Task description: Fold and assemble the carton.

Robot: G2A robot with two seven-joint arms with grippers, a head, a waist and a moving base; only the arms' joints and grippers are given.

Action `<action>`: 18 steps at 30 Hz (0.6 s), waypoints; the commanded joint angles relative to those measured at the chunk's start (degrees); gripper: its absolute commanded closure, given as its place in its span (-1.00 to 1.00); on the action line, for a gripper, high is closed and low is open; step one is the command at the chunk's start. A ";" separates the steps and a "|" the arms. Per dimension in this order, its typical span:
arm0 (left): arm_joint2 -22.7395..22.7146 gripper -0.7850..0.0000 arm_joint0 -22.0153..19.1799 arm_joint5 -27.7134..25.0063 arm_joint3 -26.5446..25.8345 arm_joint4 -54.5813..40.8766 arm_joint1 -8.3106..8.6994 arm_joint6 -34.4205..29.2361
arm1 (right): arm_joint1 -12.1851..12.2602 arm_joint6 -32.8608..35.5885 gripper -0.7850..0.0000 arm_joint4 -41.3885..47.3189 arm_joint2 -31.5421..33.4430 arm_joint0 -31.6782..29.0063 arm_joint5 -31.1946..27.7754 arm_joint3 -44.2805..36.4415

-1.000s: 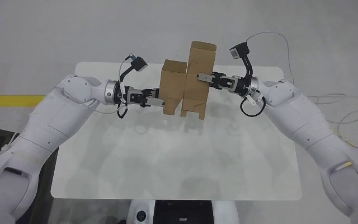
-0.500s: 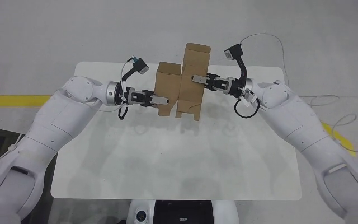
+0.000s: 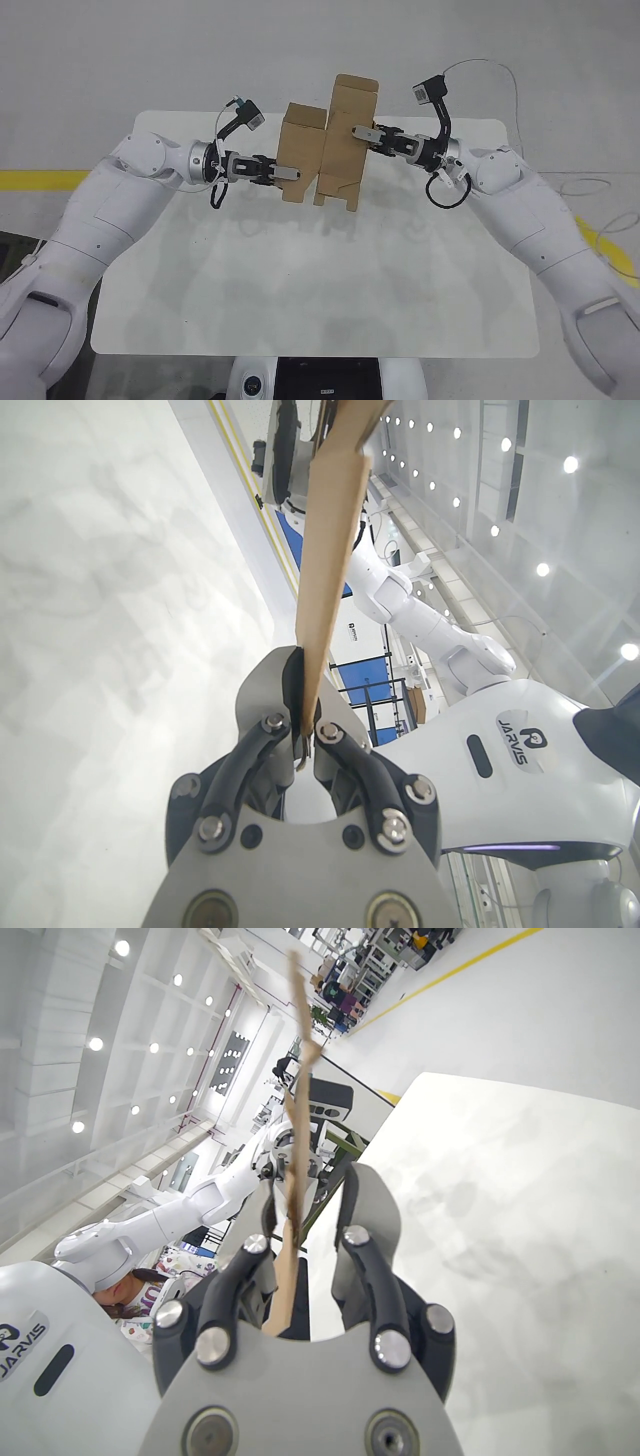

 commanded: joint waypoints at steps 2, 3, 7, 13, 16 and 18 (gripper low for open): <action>-0.58 1.00 -0.93 2.76 0.96 0.54 -0.11 -2.73 | 0.57 4.21 -1.00 -2.09 1.55 0.57 0.29 0.20; -0.94 1.00 -1.20 3.72 1.25 -0.17 -0.15 -3.69 | 0.80 5.65 -1.00 -2.68 2.03 0.73 0.80 0.12; -2.09 1.00 -2.45 8.21 2.44 -0.77 -0.08 -8.18 | 1.91 12.46 -1.00 -5.40 3.68 1.24 4.95 -0.14; -1.12 1.00 -3.20 13.13 -0.25 2.78 0.62 -13.10 | 2.95 21.85 -1.00 -0.06 6.16 -0.66 7.37 -1.25; 1.65 1.00 -3.13 13.13 -1.53 1.87 1.51 -13.10 | 3.31 23.95 -1.00 1.22 6.77 -1.70 9.45 -2.37; 3.79 1.00 -3.45 13.14 -2.44 0.47 2.15 -13.10 | 3.55 25.02 -1.00 1.18 7.10 -2.16 10.52 -2.96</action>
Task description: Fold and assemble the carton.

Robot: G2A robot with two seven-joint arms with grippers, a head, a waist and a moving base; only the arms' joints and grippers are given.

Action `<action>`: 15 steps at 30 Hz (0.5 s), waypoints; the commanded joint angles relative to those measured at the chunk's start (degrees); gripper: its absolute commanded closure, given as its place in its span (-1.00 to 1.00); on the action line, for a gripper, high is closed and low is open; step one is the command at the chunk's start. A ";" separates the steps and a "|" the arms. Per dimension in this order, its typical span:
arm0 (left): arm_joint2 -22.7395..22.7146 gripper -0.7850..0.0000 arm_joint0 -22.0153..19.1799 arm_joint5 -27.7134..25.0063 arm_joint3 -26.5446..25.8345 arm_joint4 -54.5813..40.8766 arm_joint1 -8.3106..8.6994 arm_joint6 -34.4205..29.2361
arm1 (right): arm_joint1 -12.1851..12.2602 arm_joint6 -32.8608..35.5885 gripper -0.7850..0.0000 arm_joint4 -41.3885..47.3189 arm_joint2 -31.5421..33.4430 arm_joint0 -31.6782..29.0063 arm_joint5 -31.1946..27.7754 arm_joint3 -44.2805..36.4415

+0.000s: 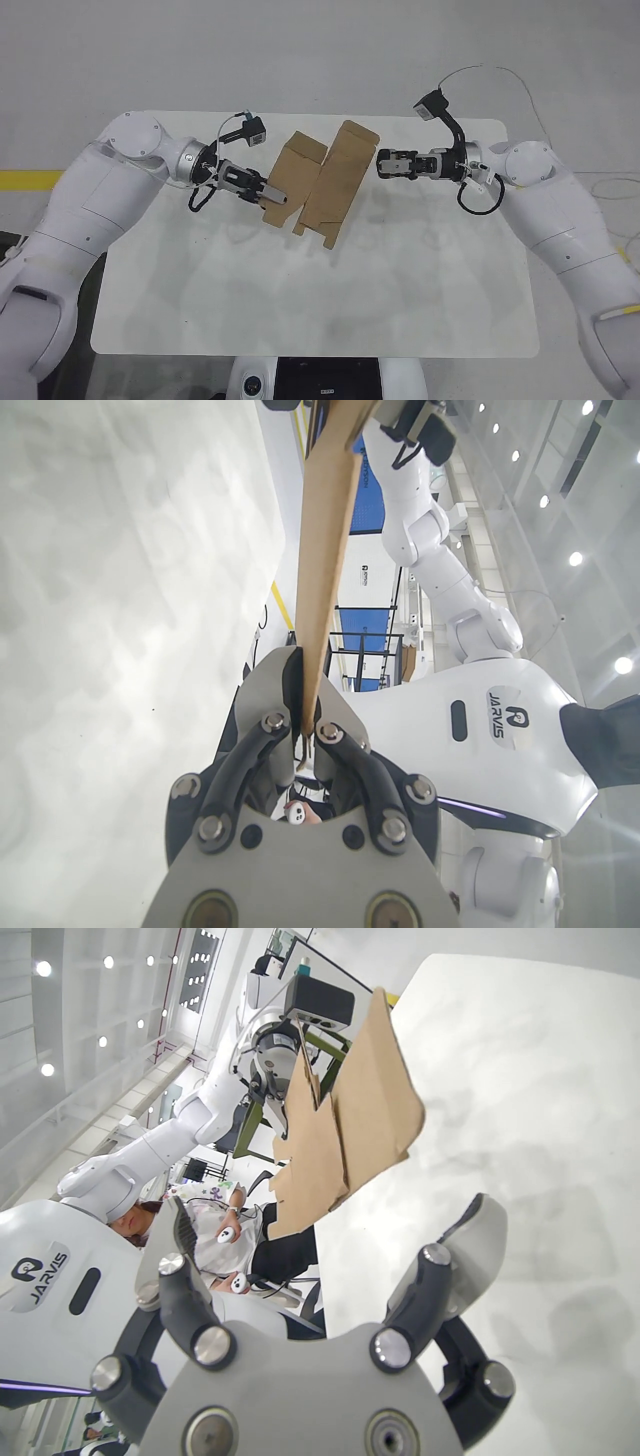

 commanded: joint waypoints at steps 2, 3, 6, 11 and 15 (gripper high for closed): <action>3.77 1.00 -0.65 0.46 -1.61 -2.91 1.01 0.00 | 0.30 1.05 -1.00 -0.24 0.44 -0.75 1.06 -0.85; 4.78 1.00 -0.95 0.35 -2.17 -3.90 1.31 0.00 | 0.36 1.26 -1.00 -0.39 0.55 -0.98 1.28 -0.90; 7.58 1.00 -1.86 0.61 -3.71 -7.26 2.07 0.00 | 0.34 1.98 -1.00 -0.72 0.46 -1.43 2.00 -1.74; 11.66 1.00 -3.86 0.25 -5.46 -10.35 3.11 0.00 | 0.09 2.27 -1.00 -0.17 0.23 -2.18 2.28 -3.79; 14.34 1.00 -5.40 0.00 -6.14 -12.16 3.68 0.00 | 0.08 2.71 -0.11 0.13 0.17 -2.54 2.72 -5.16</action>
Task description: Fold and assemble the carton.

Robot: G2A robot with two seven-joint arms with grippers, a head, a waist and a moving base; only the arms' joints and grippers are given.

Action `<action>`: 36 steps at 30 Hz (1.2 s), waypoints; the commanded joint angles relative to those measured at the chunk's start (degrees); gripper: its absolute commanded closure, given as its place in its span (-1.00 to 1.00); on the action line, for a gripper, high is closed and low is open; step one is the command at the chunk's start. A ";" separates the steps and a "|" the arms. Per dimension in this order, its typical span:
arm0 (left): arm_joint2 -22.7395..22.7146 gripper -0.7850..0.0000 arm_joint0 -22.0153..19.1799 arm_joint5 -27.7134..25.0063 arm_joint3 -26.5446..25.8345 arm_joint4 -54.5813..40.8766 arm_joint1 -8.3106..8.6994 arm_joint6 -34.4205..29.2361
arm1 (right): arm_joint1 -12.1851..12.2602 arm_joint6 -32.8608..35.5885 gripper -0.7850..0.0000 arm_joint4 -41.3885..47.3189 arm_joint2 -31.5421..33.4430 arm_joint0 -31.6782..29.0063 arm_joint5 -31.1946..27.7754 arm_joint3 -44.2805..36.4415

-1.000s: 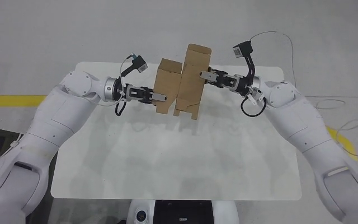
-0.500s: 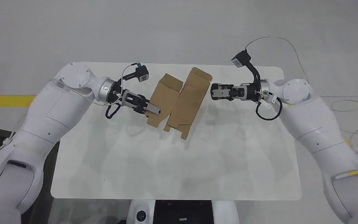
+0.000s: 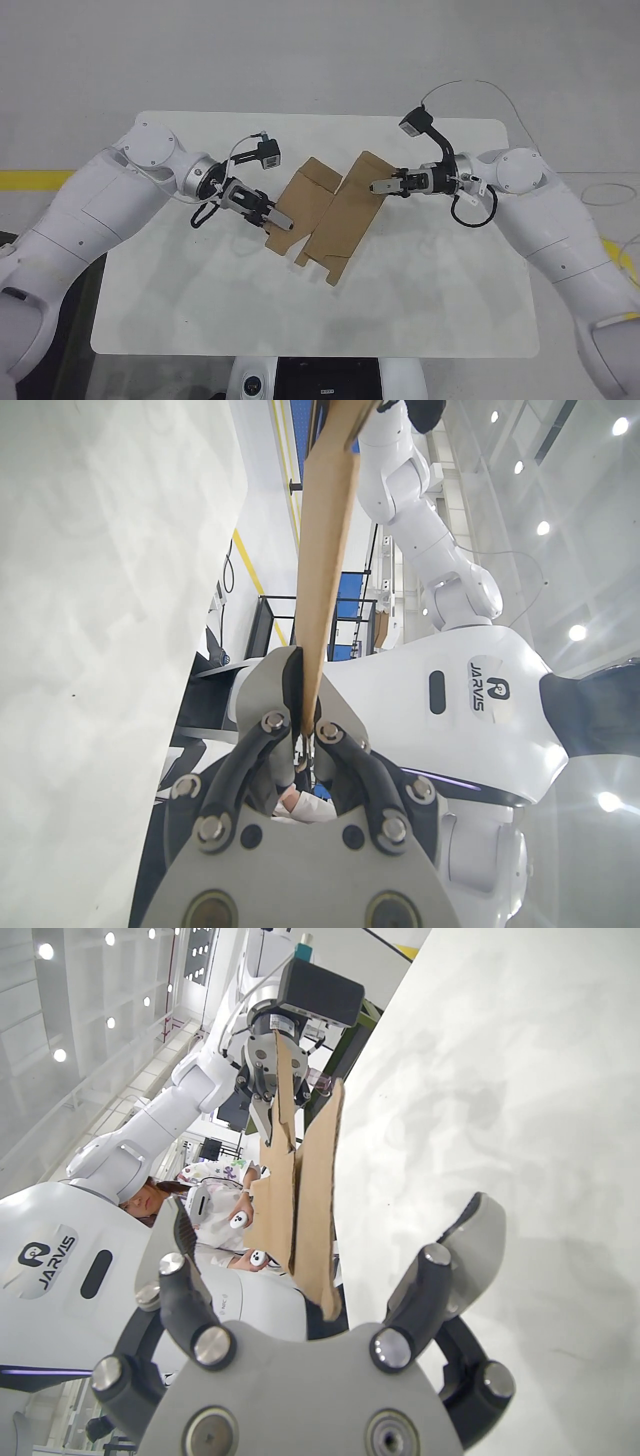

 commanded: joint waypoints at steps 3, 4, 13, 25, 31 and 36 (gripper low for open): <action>2.29 1.00 -1.45 0.00 -0.17 -1.26 0.44 0.00 | 0.11 0.97 0.25 0.29 0.06 -0.26 0.97 -1.28; 2.69 1.00 -1.74 0.00 -0.19 -1.53 0.52 0.00 | 0.16 1.43 0.34 0.36 0.06 -0.29 1.43 -1.52; 4.80 1.00 -3.44 -0.01 -0.20 -3.58 1.14 0.00 | 0.37 3.32 0.80 1.74 -0.03 -0.68 3.32 -3.06; 4.99 -0.04 -4.16 -0.01 0.68 -4.93 1.66 0.00 | 0.14 4.06 1.00 5.04 0.05 -0.80 4.05 -2.54; 1.55 -1.00 -4.15 -0.02 3.05 -6.74 1.76 0.00 | 0.04 4.09 1.00 4.64 0.42 -0.68 4.08 -1.13; -2.93 -1.00 -2.35 -2.91 6.61 -6.65 1.46 2.90 | -0.29 0.68 1.00 4.27 1.77 -0.42 0.69 1.79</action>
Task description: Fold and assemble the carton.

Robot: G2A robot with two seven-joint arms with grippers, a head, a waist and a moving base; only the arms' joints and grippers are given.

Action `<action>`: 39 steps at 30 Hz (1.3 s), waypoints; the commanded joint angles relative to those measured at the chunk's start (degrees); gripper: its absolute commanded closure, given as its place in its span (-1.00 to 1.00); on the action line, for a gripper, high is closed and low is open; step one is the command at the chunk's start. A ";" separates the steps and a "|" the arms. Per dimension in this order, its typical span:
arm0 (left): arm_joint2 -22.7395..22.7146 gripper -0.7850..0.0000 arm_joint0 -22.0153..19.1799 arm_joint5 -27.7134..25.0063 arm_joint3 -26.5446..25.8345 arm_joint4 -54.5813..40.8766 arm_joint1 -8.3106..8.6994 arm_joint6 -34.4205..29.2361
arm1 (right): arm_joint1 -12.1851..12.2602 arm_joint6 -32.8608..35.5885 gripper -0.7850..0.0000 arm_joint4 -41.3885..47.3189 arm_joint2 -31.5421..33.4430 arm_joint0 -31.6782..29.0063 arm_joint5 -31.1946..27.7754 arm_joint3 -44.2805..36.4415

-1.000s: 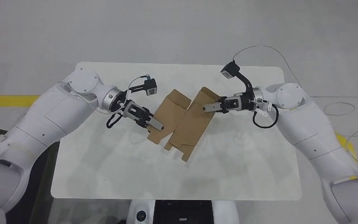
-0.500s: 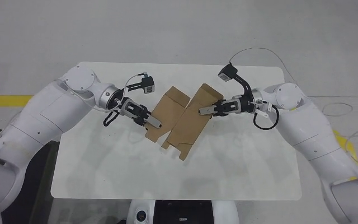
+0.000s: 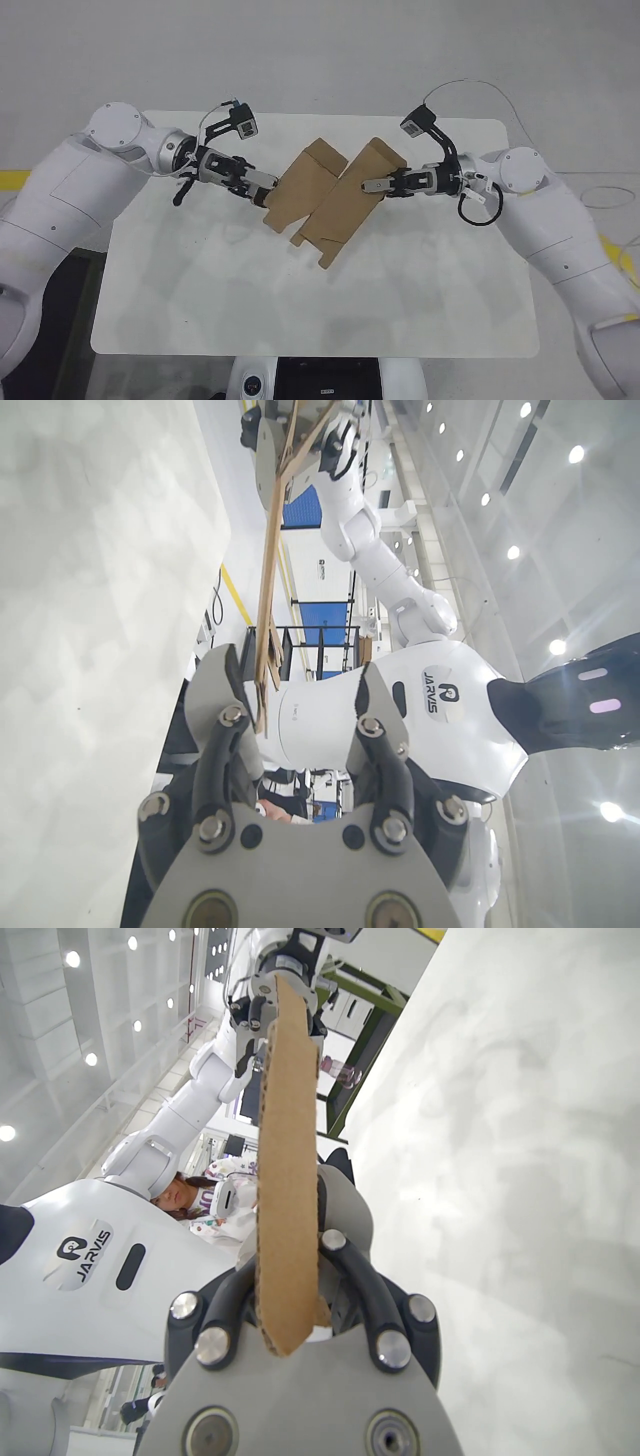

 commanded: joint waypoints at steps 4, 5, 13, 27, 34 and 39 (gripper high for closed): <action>-2.61 -1.00 2.06 -4.33 3.46 3.17 -0.54 4.56 | -0.78 -4.53 1.00 -0.84 0.76 0.49 -1.71 1.92; -2.86 -1.00 2.53 -4.43 3.77 3.07 -0.71 5.20 | -0.95 -5.36 1.00 -1.34 0.71 0.60 -1.50 1.79; -4.61 -1.00 5.04 -2.41 3.14 5.42 -1.84 11.61 | -2.55 -10.08 1.00 -4.99 -0.77 1.24 1.65 2.48; -10.93 -1.00 7.64 4.97 2.54 3.25 -1.75 9.16 | -4.71 -16.39 1.00 -11.06 -1.43 1.70 2.23 5.13; -14.64 -1.00 8.75 7.38 1.42 2.11 -1.33 6.53 | -5.20 -16.67 1.00 -13.45 -0.96 1.78 3.00 5.32; -16.70 -1.00 9.43 8.33 0.30 2.65 -1.34 7.67 | -5.50 -16.01 1.00 -14.10 -0.49 1.69 2.74 5.43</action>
